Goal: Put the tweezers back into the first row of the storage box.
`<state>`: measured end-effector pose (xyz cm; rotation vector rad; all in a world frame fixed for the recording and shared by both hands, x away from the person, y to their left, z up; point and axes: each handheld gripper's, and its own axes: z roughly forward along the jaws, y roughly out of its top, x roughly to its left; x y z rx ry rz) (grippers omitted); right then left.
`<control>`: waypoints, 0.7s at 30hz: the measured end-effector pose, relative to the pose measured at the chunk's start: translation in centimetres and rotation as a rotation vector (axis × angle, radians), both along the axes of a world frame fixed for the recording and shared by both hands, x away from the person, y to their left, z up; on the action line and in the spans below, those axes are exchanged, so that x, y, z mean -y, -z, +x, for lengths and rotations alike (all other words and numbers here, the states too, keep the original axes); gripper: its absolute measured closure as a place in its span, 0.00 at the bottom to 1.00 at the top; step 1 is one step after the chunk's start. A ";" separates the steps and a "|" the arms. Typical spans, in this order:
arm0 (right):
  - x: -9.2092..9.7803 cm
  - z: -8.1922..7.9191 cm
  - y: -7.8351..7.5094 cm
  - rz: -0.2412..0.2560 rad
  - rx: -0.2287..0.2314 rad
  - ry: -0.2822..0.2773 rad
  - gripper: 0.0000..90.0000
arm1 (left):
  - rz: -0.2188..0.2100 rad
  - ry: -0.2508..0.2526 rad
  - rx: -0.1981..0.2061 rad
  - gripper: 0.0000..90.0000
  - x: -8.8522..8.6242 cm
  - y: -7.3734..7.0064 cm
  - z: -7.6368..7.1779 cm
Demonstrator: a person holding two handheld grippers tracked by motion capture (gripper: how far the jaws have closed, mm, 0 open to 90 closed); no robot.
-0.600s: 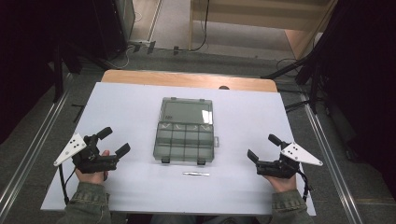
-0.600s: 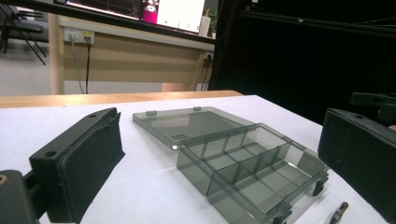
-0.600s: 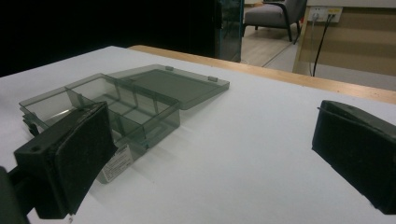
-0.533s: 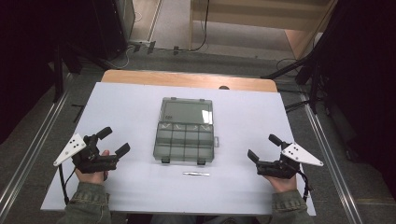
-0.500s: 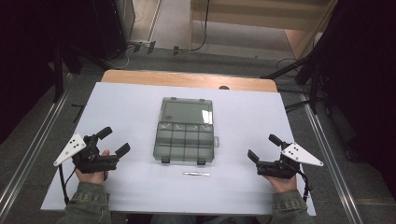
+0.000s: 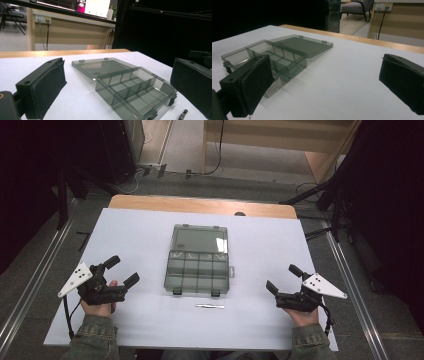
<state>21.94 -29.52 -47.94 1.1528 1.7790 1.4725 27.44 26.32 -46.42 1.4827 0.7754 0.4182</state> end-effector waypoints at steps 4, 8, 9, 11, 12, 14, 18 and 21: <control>0.0 0.0 0.0 0.004 -0.005 0.001 0.00 | -0.002 -0.001 -0.005 0.00 0.1 0.0 0.0; 0.0 0.0 0.0 0.008 -0.007 -0.003 0.00 | 0.002 -0.004 -0.003 0.00 0.0 0.0 0.1; 0.0 0.0 0.0 0.011 -0.008 -0.004 0.00 | 0.002 -0.004 -0.003 0.00 0.0 0.0 0.1; -0.1 0.1 0.0 0.012 -0.005 -0.011 0.00 | 0.002 -0.004 -0.003 0.00 0.0 0.0 0.1; -0.1 0.1 0.0 0.011 -0.004 -0.013 0.00 | 0.003 -0.004 -0.003 0.00 0.0 0.0 0.1; -0.2 0.1 -0.1 0.009 -0.009 -0.020 0.00 | 0.002 -0.005 -0.005 0.00 0.1 0.1 0.0; -0.4 0.2 -0.1 0.013 -0.013 -0.036 0.00 | 0.005 -0.005 -0.005 0.00 0.1 0.1 0.0; -0.6 0.2 -0.3 0.014 -0.015 -0.045 0.00 | 0.008 -0.007 0.000 0.00 0.0 0.0 0.0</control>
